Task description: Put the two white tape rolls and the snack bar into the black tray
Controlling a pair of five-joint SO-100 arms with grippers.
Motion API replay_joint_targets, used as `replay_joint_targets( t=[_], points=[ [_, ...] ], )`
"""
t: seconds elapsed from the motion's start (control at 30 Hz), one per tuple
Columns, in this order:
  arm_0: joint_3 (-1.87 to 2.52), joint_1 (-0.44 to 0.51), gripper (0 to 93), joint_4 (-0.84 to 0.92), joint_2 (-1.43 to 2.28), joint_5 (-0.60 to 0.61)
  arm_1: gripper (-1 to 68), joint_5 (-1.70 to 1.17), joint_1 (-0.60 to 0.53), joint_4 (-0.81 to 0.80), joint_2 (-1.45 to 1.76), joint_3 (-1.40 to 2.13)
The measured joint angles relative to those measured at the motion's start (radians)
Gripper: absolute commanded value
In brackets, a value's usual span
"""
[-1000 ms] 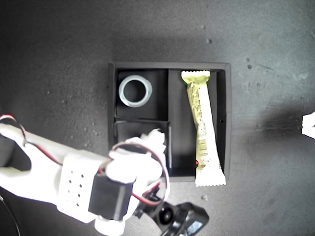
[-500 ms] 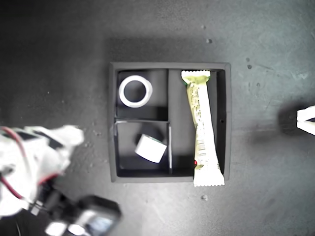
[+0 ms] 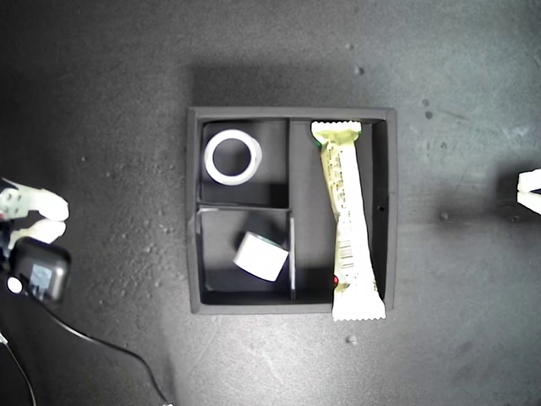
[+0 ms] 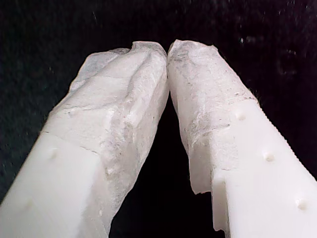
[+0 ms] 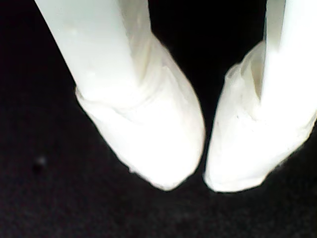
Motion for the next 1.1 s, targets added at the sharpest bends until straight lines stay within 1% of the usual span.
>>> replay_joint_targets(
  t=[0.07,0.23,0.33,0.43,0.57,0.63,0.73,0.77,0.9,1.1],
  points=[
    [0.072,0.000,0.1,-0.008,0.066,0.000,-0.3,0.020,-0.009,0.038,0.000,0.000],
    [0.163,-0.008,0.1,-0.014,0.078,0.008,-0.1,0.029,-0.028,0.060,0.000,0.000],
    [0.201,-0.037,0.1,-0.028,0.078,0.012,0.1,0.029,-0.043,0.081,0.000,0.000],
    [0.212,-0.066,0.3,-0.032,0.078,0.018,0.1,0.029,-0.031,0.100,0.000,0.000],
    [0.212,-0.080,0.3,-0.028,0.078,-0.038,0.1,0.029,-0.043,0.103,0.002,0.000],
    [0.212,-0.080,0.3,-0.028,0.078,-0.008,0.1,0.029,-0.043,0.103,0.002,0.000],
    [0.212,-0.080,0.3,-0.028,0.078,0.138,0.1,0.029,-0.043,0.103,0.002,0.000],
    [0.212,-0.080,0.3,-0.028,0.078,0.160,0.1,0.029,-0.043,0.103,0.002,0.000],
    [0.212,-0.080,0.3,-0.028,0.078,0.183,0.1,0.029,-0.043,0.103,0.002,0.000],
    [0.212,-0.080,0.3,-0.028,0.078,0.184,0.1,0.029,-0.043,0.103,0.002,0.000]
  ],
)
